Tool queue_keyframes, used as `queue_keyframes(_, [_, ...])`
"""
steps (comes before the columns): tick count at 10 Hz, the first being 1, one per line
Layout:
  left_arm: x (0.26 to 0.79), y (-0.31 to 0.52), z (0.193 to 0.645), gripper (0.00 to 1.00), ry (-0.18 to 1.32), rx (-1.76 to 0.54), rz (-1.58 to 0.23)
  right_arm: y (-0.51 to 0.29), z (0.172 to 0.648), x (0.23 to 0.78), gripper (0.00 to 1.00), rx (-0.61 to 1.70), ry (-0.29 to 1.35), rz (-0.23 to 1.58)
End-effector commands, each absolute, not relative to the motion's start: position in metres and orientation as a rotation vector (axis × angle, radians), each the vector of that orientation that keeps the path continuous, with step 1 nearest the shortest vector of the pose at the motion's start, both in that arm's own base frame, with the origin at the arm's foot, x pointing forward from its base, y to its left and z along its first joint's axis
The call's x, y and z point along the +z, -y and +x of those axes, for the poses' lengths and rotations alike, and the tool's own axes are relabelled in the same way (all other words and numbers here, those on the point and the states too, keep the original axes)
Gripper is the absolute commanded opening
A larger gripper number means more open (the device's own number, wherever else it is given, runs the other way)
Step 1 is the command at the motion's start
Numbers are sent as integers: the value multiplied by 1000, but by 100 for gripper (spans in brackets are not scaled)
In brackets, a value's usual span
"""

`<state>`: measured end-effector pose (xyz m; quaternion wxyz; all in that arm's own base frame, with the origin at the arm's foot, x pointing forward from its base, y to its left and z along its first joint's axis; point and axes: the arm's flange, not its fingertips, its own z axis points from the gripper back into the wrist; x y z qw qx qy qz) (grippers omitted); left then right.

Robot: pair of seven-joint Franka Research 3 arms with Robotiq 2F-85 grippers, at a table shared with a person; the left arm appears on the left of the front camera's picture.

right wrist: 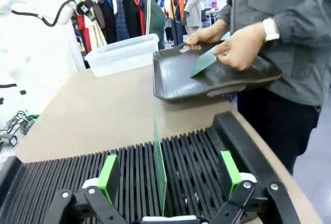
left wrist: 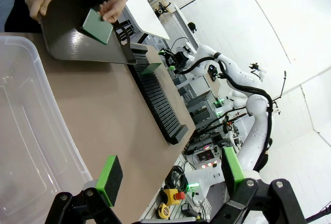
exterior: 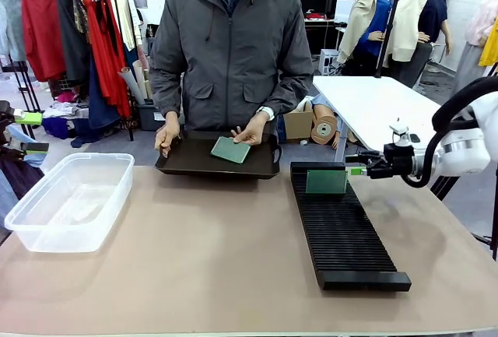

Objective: Sort PCBs into racks and boxes based on the side picked up.
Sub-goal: Pick up the Blank PCB handed by the Human.

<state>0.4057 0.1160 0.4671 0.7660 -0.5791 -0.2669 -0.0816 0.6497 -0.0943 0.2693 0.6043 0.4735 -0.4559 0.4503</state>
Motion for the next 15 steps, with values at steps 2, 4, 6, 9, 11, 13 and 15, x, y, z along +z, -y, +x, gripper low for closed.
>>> queue_keyframes(2, [469,-116,404,100,578,-182,-1265,87,620,315,100,1046,1043,1178])
queue_keyframes(4, [469,-116,404,100,578,-182,-1265,72,600,337,100,979,936,1295])
queue_keyframes(6, [469,-116,404,100,578,-182,-1265,55,584,358,100,919,797,1388])
queue_keyframes(9, [469,-116,404,100,578,-182,-1265,42,554,397,100,812,496,1437])
queue_keyframes(11, [469,-116,404,100,578,-182,-1265,37,532,412,100,705,292,1496])
queue_keyframes(13, [469,-116,404,100,578,-182,-1265,35,514,419,100,598,139,1530])
queue_keyframes(15, [469,-116,404,100,578,-182,-1265,33,500,423,100,508,60,1592])
